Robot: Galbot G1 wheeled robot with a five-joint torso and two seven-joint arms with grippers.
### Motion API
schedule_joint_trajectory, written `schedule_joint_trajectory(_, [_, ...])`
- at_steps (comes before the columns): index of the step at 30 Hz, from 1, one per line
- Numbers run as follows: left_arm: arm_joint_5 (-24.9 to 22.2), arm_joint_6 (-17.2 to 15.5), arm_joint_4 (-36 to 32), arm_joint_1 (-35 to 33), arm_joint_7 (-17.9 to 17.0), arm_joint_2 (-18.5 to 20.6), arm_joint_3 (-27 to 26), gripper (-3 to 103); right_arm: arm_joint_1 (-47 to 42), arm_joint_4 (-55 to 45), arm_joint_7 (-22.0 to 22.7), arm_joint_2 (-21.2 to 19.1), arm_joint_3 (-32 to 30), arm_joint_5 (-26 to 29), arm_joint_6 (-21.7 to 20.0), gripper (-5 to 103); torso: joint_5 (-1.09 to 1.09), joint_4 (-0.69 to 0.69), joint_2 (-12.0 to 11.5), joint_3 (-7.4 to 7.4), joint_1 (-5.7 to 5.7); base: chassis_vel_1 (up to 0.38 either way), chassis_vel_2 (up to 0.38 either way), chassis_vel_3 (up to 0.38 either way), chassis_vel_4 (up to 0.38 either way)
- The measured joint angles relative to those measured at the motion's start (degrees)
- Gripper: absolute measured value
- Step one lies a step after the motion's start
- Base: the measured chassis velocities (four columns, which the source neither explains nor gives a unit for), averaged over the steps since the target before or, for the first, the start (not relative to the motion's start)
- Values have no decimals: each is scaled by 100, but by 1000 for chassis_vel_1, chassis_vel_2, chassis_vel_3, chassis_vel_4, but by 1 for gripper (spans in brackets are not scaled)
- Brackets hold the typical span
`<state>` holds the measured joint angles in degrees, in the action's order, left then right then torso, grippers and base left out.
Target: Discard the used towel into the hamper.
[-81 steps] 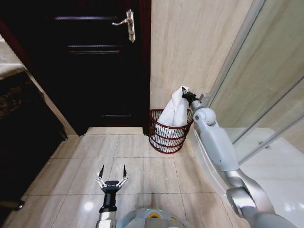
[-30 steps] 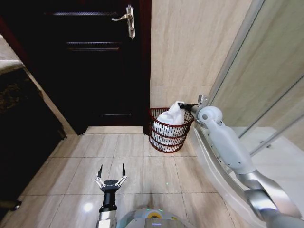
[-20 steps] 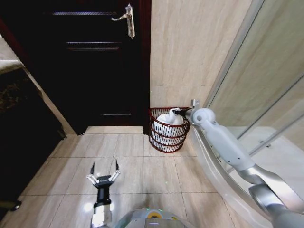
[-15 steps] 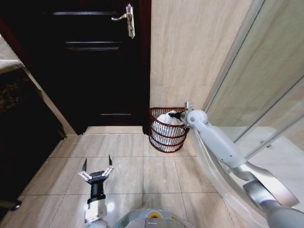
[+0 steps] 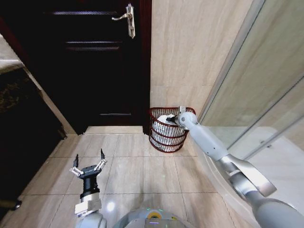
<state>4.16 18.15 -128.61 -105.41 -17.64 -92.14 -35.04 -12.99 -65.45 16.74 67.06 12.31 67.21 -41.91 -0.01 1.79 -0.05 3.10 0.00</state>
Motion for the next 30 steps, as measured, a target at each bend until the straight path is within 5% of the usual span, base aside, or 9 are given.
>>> schedule_joint_trajectory(11, [-62, -349, -228, 172, 121, 78, 37, 100, -19, 122, -72, 244, -140, -465, 0, 5, 3, 1, 2, 3, 0, 0, 0, 0, 0])
schedule_joint_trajectory(14, [-91, -413, -233, 235, 139, 132, 57, 100, 10, -203, -11, 169, -195, -648, 0, 26, 1, 3, 2, 3, 0, 0, 0, 0, 0])
schedule_joint_trajectory(19, [-122, -499, -249, 318, 160, 202, 142, 100, -16, -622, 172, -33, -226, -707, 2, 37, 1, 1, 2, 3, 0, 0, 0, 0, 0])
schedule_joint_trajectory(20, [-132, -529, -261, 347, 160, 225, 173, 100, -50, -809, 282, -124, -253, -702, 2, 48, 2, 1, 2, 3, 0, 0, 0, 0, 0])
schedule_joint_trajectory(23, [-155, -589, -288, 386, 173, 258, 222, 100, -130, -1171, 522, -280, -324, -643, 5, 48, 2, 1, 2, 3, 0, 0, 0, 0, 0])
schedule_joint_trajectory(26, [-166, -619, -289, 422, 177, 295, 265, 100, -253, -1604, 714, -466, -481, -605, 63, 58, 2, 2, 3, 3, 0, 0, 0, 0, 0])
schedule_joint_trajectory(27, [-166, -632, -270, 440, 179, 324, 296, 100, -347, -1853, 793, -584, -589, -572, 152, 70, 2, 2, 4, 3, 0, 0, 0, 0, 0])
schedule_joint_trajectory(29, [-167, -648, -244, 453, 181, 349, 325, 100, -432, -2048, 813, -693, -682, -516, 275, 70, 2, 2, 4, 2, 0, 0, 0, 0, 0])
schedule_joint_trajectory(30, [-170, -680, -211, 469, 182, 378, 360, 100, -566, -2286, 736, -844, -796, -474, 478, 80, 2, 2, 4, 3, 0, 0, 0, 0, 0])
